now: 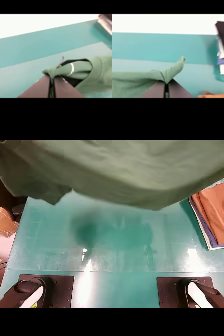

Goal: Fold the shirts.

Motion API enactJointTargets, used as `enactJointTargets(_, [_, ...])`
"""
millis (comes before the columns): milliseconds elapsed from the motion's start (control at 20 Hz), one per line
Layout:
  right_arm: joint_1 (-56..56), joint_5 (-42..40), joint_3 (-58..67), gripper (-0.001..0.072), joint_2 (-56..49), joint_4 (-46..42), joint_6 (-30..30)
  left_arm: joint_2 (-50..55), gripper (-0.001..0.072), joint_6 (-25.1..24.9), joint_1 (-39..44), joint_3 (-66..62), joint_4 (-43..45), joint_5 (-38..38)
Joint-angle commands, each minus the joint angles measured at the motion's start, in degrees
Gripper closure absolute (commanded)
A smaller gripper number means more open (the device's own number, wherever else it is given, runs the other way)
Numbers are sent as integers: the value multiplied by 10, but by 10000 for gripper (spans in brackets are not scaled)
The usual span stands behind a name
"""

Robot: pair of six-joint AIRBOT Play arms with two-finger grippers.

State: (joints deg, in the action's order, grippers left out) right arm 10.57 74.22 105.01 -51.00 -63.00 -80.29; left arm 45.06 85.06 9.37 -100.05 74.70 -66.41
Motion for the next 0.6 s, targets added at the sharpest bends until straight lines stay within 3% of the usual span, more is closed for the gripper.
enactJointTargets(0, [24,65,85,696,-45,3,-7,2,683,4,0,-8,-31,-31])
enactJointTargets(250, [-92,106,74,695,-203,-18,-22,103,683,-7,0,123,15,-78])
enactJointTargets(550, [-158,73,-45,695,-407,-43,-22,318,682,-31,0,261,52,53])
